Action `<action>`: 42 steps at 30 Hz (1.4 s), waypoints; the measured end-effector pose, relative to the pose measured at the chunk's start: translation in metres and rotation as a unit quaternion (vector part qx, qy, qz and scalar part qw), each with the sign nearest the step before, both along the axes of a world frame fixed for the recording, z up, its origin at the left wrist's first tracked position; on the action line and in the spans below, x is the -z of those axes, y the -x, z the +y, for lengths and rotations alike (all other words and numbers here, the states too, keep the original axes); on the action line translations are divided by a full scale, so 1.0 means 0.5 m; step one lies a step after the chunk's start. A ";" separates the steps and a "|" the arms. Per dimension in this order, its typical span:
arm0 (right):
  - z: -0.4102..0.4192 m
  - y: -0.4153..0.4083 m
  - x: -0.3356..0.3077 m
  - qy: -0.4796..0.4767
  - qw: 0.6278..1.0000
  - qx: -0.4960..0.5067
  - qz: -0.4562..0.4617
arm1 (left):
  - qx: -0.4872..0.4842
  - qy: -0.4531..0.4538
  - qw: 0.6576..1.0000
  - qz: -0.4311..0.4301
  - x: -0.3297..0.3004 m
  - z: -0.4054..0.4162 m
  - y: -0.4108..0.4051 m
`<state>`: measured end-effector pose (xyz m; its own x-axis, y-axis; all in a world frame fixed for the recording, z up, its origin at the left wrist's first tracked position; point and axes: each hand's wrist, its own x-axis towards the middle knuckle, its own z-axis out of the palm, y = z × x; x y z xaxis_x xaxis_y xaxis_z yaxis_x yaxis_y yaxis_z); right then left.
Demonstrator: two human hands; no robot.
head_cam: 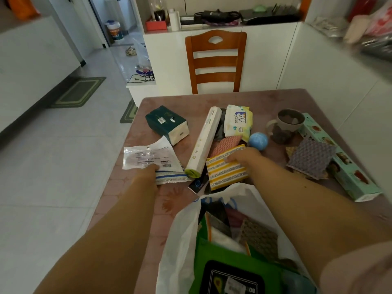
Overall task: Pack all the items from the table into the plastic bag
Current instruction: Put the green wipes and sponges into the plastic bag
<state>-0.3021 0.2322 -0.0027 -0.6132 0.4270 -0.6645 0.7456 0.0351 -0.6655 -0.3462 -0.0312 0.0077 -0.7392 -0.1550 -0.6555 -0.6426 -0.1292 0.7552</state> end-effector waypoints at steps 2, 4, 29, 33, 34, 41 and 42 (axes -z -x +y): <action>0.008 -0.014 -0.013 0.030 0.999 0.022 0.021 | -0.001 -0.010 1.000 0.017 -0.001 -0.015 -0.008; 0.010 -0.036 -0.053 -0.002 0.999 0.020 0.044 | -0.017 -0.015 0.999 0.049 -0.006 -0.036 -0.015; -0.083 -0.276 -0.321 0.308 0.928 0.038 0.206 | 0.267 -0.187 0.935 0.141 -0.315 0.010 -0.264; -0.092 -0.298 -0.311 0.322 0.915 0.057 0.236 | 0.275 -0.169 0.939 0.120 -0.325 0.018 -0.296; -0.091 -0.304 -0.309 0.313 0.916 0.057 0.243 | 0.285 -0.155 0.938 0.119 -0.329 0.019 -0.304; -0.043 -0.370 -0.312 0.209 0.943 0.005 0.260 | 0.326 0.220 0.887 0.243 -0.356 -0.006 -0.380; -0.036 -0.382 -0.312 0.195 0.946 -0.012 0.258 | 0.379 0.236 0.865 0.229 -0.360 -0.012 -0.398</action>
<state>-0.1110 0.2142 0.1533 -0.9051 0.1927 -0.3791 0.3209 -0.2755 -0.9062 -0.1474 -0.0373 0.1877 -0.9110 0.3180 -0.2628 -0.0262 0.5912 0.8061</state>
